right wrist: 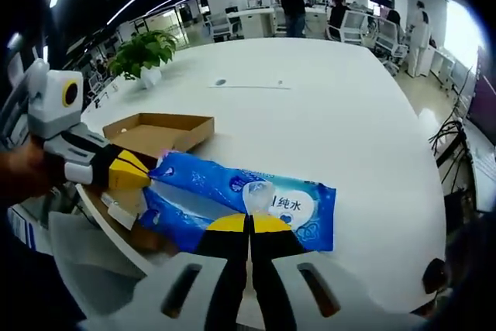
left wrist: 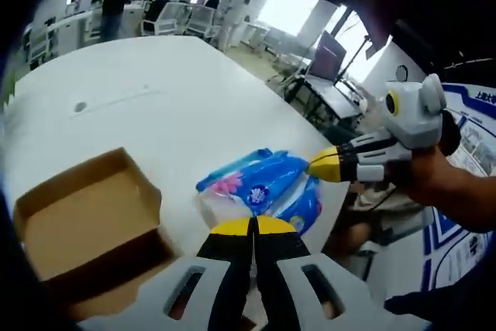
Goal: Operate the shoe box by opening the lid, removing the specified soft item, and placing it in the target area until the item is outside and the box remains undamaged.
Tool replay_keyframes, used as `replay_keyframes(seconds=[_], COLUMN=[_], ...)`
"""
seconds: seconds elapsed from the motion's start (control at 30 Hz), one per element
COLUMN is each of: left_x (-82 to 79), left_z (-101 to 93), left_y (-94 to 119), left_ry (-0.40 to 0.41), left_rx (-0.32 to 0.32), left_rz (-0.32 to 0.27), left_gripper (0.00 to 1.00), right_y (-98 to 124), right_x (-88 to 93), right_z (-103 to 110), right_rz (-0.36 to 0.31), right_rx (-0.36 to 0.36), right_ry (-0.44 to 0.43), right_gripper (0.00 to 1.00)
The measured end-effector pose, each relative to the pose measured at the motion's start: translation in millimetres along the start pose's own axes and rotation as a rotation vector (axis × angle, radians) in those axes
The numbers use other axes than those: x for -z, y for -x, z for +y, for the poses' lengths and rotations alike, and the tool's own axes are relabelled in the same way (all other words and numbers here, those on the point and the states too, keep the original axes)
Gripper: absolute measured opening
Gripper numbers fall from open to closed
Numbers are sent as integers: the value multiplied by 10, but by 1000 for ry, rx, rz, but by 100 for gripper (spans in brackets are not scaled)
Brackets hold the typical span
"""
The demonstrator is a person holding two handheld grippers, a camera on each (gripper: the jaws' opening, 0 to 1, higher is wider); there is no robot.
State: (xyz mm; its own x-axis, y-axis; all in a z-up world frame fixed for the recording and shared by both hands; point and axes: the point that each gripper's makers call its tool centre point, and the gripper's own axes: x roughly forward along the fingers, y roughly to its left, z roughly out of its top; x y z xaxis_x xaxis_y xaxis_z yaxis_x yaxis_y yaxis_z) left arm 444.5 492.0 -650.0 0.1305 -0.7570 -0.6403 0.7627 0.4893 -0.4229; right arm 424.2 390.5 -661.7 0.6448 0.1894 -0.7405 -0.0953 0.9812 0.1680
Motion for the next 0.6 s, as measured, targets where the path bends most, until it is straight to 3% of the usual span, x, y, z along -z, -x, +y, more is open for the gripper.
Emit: replay_keyframes(seconds=[0.6], left_x=[-178], left_z=[-372], left_y=[-619], left_ry=[-53], left_rx=[42], left_rz=[44], left_gripper=[0], right_y=[130], right_x=[142], right_z=[-709], right_rz=[-11], right_rx=[60], right_ry=[-50], right_gripper=[0])
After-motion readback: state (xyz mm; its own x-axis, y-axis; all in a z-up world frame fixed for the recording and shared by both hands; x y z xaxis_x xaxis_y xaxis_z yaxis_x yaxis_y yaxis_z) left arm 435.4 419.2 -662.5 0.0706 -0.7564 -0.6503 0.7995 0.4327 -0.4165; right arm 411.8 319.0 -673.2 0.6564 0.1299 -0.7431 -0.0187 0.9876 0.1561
